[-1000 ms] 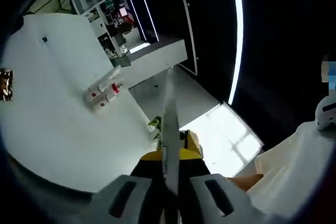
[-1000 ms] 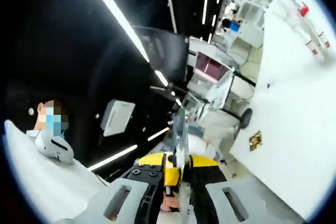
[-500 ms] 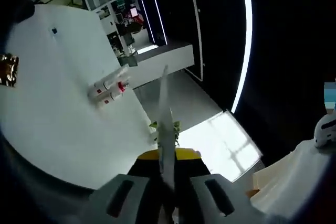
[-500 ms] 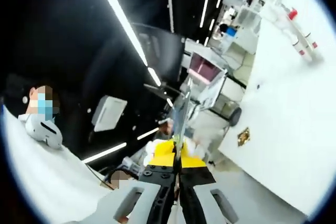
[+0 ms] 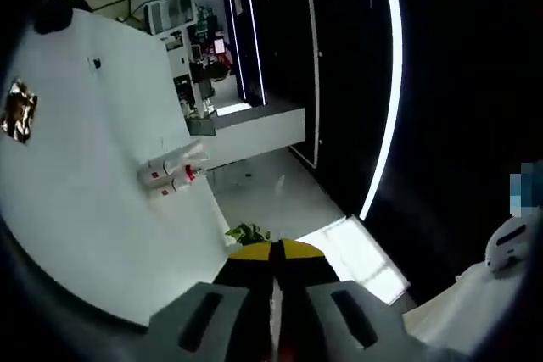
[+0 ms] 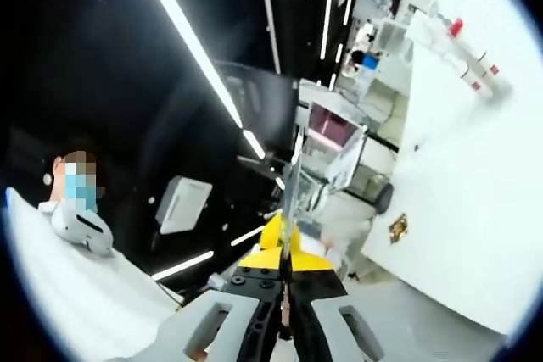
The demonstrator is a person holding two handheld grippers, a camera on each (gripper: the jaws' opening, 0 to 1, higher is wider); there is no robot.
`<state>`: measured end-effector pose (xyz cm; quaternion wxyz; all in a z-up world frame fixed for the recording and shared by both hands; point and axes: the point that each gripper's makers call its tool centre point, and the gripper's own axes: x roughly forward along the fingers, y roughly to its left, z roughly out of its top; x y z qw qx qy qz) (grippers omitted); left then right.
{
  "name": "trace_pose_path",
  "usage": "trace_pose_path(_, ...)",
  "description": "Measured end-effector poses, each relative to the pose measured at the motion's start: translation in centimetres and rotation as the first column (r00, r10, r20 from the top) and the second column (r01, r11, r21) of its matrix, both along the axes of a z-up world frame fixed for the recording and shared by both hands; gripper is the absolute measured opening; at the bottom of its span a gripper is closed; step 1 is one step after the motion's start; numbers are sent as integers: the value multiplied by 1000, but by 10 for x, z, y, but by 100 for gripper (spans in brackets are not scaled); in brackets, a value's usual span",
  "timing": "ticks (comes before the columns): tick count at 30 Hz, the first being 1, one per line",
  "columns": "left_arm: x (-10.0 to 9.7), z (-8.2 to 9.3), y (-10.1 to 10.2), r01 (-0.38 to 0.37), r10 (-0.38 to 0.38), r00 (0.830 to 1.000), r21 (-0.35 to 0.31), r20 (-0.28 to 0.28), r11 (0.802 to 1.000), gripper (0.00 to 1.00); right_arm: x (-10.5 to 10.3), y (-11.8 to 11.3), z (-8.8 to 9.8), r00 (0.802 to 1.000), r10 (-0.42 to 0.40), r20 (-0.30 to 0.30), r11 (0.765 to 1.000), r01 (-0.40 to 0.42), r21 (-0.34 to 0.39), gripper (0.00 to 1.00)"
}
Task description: Arrange the skincare products in the storage area until every visible bottle or jar stands upright without overlapping.
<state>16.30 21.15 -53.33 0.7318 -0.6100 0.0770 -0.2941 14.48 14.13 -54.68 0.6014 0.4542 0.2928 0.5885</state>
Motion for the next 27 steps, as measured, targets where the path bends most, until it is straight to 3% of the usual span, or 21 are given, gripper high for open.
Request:
trace_pose_path(1, -3, -1, -5, 51, -53, 998, -50, -35, 997, 0, 2, -1, 0, 1000, -13, -7, 1000, 13, 6, 0)
trace_pose_path(4, -11, -12, -19, 138, -138, 989, 12, -56, 990, 0, 6, -1, 1, 999, -38, -19, 999, 38, 22, 0)
trace_pose_path(7, -13, -12, -28, 139, -137, 990, 110, -30, 984, 0, 9, 3, 4, 998, -51, -21, 998, 51, 26, 0)
trace_pose_path(12, -10, -15, -24, 136, -133, 991, 122, -34, 983, 0, 8, 11, 4, 999, -49, -14, 999, 49, 1, 0)
trace_pose_path(13, -9, -16, -23, 129, -125, 991, 127, -37, 983, 0, 10, 12, 2, 998, -57, 3, 998, 57, -20, 0)
trace_pose_path(14, -6, -19, -20, 124, -119, 992, 128, -47, 984, 0, 13, 13, -1, 994, -79, 74, 994, 85, -72, 1)
trace_pose_path(16, -4, -19, -19, 112, -108, 993, 138, -36, 984, 0, 15, 14, -1, 988, -91, 121, 988, 105, -112, 5)
trace_pose_path(19, 4, -20, -16, 106, -101, 994, 158, -39, 982, 0, 21, 13, -2, 972, -126, 199, 974, 159, -159, 21)
trace_pose_path(21, 10, -20, -11, 103, -97, 994, 166, -43, 981, 0, 30, 7, -6, 953, -166, 254, 952, 222, -211, 30)
trace_pose_path(23, 17, -19, -4, 101, -95, 994, 151, -45, 983, 0, 43, -7, -13, 895, -213, 391, 897, 338, -284, 36)
trace_pose_path(24, 20, -19, -2, 102, -96, 994, 135, -50, 986, 0, 46, -12, -17, 877, -215, 429, 876, 367, -313, 42)
trace_pose_path(25, 24, -18, 0, 108, -102, 993, 118, -60, 987, 0, 49, -21, -26, 867, -220, 448, 839, 402, -366, 48)
trace_pose_path(27, 32, -18, 6, 98, -90, 994, 138, -65, 986, 0, 56, -37, -37, 853, -246, 460, 791, 451, -413, 58)
